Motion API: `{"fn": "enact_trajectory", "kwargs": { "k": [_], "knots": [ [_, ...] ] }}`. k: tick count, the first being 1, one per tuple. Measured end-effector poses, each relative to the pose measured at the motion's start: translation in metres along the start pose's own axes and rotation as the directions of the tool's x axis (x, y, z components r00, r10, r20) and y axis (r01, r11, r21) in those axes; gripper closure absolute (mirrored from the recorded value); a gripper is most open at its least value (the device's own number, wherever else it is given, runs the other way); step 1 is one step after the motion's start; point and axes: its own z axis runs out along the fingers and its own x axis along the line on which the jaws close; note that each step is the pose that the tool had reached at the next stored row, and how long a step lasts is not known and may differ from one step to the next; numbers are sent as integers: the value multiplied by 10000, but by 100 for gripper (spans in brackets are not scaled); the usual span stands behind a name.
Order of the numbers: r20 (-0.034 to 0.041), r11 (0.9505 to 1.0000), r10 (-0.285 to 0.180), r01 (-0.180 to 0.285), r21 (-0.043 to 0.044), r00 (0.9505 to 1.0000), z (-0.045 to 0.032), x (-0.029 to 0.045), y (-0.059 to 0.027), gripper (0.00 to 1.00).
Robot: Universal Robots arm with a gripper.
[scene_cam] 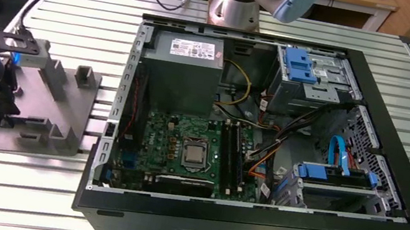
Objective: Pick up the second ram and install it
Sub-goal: 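Pick up the second ram and move it above second insertion slot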
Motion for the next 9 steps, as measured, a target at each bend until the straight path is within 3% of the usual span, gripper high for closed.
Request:
{"fn": "enact_trajectory", "kwargs": {
  "k": [9],
  "knots": [
    [38,10000,-9,9,2,10000,63,1,8,65]
  ]
}}
